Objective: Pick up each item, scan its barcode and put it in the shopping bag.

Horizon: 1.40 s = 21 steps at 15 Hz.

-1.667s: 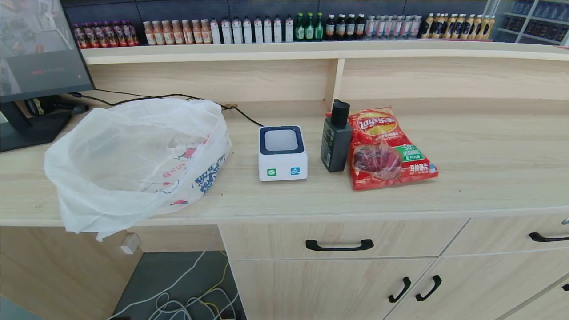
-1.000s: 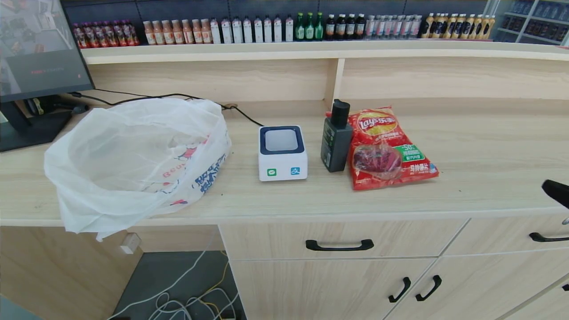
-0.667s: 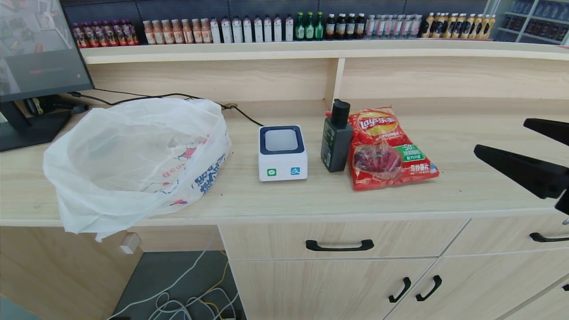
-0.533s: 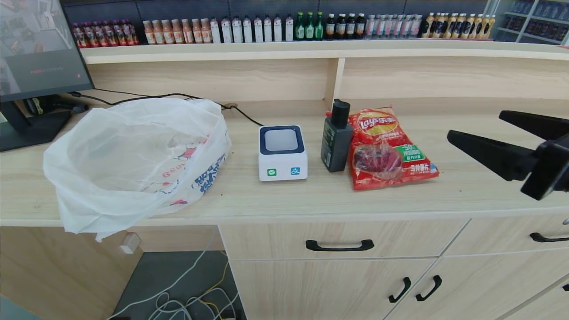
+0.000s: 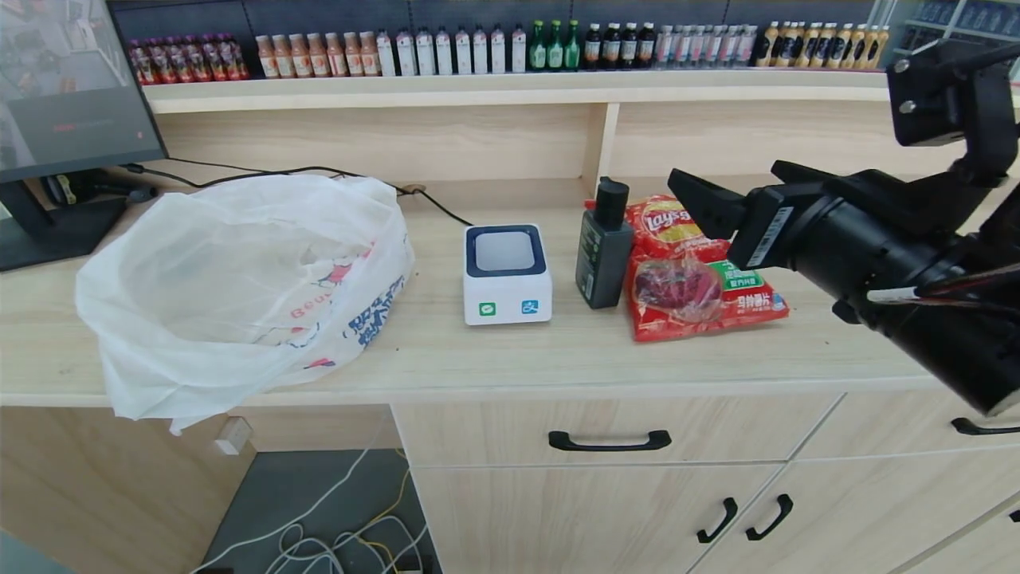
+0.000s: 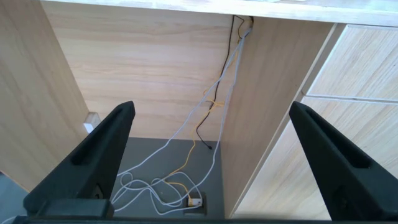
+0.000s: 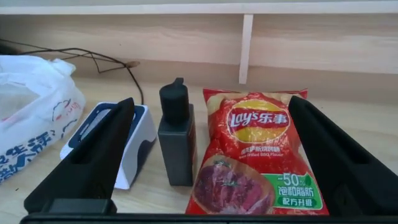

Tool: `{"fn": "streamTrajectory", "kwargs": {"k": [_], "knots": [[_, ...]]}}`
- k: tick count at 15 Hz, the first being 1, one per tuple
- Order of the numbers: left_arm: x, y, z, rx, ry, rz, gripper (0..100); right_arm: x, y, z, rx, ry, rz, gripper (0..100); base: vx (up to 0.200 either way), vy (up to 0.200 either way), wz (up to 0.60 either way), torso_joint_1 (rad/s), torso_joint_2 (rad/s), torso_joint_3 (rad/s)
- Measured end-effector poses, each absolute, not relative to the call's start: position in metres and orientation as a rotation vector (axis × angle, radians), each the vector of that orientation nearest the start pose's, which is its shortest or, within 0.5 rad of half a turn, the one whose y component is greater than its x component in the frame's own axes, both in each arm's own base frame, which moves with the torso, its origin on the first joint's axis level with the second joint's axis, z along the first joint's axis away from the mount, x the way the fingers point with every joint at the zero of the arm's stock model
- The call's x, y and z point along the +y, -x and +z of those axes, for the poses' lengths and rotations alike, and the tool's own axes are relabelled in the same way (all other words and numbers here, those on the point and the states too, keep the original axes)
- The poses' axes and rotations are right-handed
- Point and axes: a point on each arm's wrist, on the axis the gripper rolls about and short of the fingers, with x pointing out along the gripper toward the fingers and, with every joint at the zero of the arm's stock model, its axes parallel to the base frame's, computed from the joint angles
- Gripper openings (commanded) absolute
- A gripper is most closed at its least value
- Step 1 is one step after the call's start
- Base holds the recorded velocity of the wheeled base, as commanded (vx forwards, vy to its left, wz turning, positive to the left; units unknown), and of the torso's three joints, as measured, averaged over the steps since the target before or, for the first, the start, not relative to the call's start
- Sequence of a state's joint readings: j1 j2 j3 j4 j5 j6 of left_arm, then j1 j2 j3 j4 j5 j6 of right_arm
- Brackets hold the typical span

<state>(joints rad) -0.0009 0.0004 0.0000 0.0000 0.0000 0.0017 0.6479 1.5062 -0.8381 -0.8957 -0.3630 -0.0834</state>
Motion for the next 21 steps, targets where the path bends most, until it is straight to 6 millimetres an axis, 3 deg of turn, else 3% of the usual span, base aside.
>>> {"fn": "streamTrajectory", "kwargs": {"k": [6,10,16,21], "knots": [[0.000,0.023,0.075,0.000,-0.002,0.000,100,0.188,-0.244,0.275,-0.322,-0.094,0.177,100,0.000,0.000,0.00,0.000,0.00,0.000],[0.000,0.023,0.075,0.000,-0.002,0.000,100,0.211,-0.254,0.262,-0.385,-0.089,0.187,100,0.000,0.000,0.00,0.000,0.00,0.000],[0.000,0.023,0.075,0.000,-0.002,0.000,100,0.222,-0.265,0.232,-0.411,-0.110,0.187,100,0.000,0.000,0.00,0.000,0.00,0.000],[0.000,0.023,0.075,0.000,-0.002,0.000,100,0.227,-0.272,0.219,-0.391,-0.095,0.195,100,0.000,0.000,0.00,0.000,0.00,0.000]]}}
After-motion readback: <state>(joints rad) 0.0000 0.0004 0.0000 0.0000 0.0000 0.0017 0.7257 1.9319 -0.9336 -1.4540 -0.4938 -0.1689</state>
